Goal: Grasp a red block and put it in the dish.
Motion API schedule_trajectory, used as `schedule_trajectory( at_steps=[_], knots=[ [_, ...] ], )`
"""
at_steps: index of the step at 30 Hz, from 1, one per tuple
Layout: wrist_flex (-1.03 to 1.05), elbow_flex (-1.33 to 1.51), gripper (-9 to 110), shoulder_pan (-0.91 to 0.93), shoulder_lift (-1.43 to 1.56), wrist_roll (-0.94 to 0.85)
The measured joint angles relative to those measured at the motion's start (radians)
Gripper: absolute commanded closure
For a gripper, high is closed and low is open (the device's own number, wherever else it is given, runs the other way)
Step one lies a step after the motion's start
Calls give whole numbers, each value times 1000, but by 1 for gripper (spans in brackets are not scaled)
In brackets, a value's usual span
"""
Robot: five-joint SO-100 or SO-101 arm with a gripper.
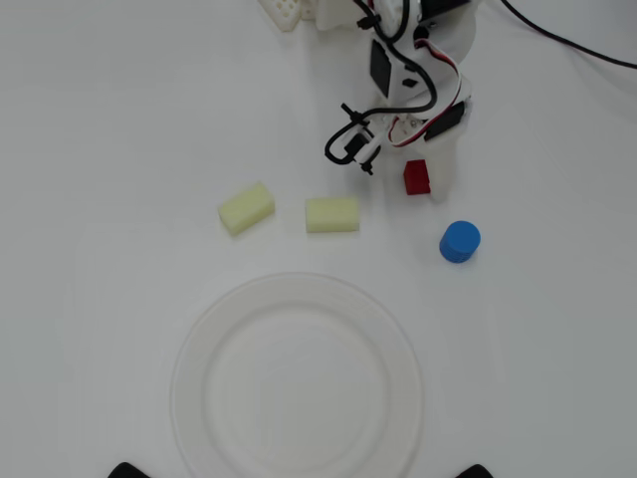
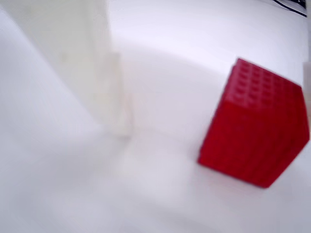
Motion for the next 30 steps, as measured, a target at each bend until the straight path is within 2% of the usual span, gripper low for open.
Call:
schedule_trajectory(
  at_steps=[9,12,20,24,30],
  knots=[
    [0,-23,89,2,-21,-5],
    [0,-25,101,2,-21,-3],
    [0,-21,101,3,28,-21],
    [-5,0,101,72,235,-75],
    [-166,61,101,245,526,-227]
  ],
)
